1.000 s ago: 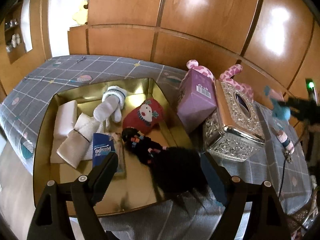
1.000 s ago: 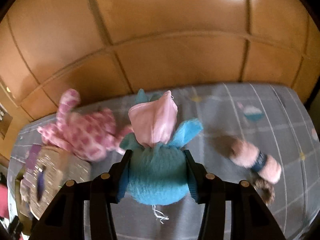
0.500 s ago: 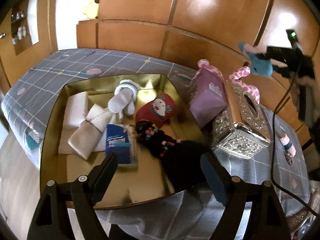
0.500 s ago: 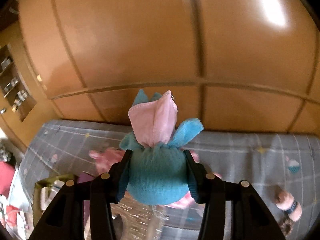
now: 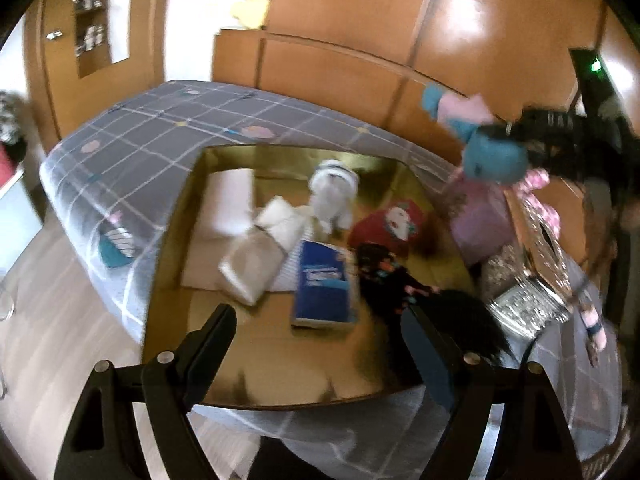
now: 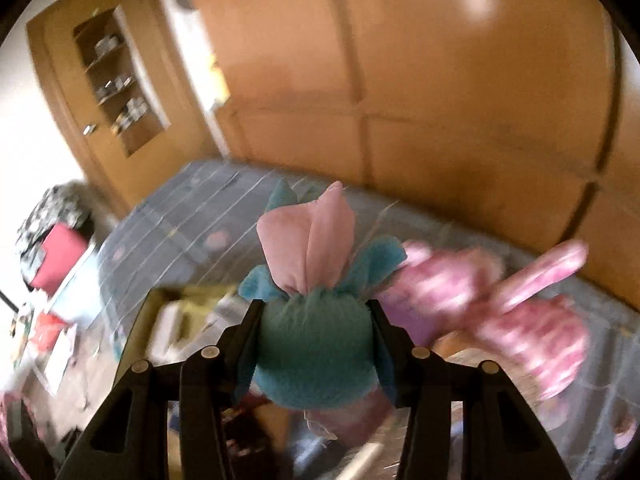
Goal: Organize soft objects
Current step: 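Carry the blue plush toy over the gold tray with the right gripper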
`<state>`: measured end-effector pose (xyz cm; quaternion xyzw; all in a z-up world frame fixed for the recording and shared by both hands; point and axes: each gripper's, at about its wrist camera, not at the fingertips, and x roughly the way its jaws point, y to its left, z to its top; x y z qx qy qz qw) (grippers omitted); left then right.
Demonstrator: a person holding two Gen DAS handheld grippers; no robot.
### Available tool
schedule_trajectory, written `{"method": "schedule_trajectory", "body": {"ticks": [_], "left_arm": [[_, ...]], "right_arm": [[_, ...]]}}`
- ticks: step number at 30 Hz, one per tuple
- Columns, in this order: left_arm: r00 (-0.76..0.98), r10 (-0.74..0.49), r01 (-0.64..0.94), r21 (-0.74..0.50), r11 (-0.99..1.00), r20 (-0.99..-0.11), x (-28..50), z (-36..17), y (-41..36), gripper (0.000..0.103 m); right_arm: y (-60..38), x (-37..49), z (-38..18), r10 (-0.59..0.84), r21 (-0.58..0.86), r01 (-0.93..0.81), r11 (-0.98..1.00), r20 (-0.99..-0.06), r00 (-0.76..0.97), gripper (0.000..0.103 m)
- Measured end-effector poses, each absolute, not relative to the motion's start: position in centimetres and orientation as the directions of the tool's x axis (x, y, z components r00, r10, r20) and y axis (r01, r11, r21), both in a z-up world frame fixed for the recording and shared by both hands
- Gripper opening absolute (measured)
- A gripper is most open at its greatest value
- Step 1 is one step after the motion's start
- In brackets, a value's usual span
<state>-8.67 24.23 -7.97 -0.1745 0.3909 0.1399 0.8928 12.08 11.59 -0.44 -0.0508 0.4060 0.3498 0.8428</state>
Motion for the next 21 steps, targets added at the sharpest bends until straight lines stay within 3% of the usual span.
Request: {"method": "schedule_trajectory", "body": {"ticks": [7,10,14,21], "left_arm": [[0.649,0.172,-0.468,-0.211,0.858,-0.741,-9.5,-7.9,26.8,0.085],[0.641,0.171,-0.481,-0.218,0.849,-0.748,-9.6,-8.3,27.3,0.085],[0.638,0.166,-0.482,-0.221,0.848,-0.752,-9.6,-8.6,27.5,0.085],[0.640,0.192,-0.493,-0.206,0.845,-0.744,-9.7,-8.3,27.5,0.085]], "right_arm": [[17.9,8.6,-5.4,0.504,0.218,-0.646,0.732,-0.810,0.299,0.051],[20.1,8.2,-7.2,0.477,0.224,-0.638,0.737,-0.841,0.255,0.056],[20.5,7.9,-8.6,0.495,0.289,-0.625,0.725,-0.850,0.182,0.063],[18.4,7.4,-7.7,0.529,0.308,-0.626,0.716,-0.825,0.200,0.065]]}}
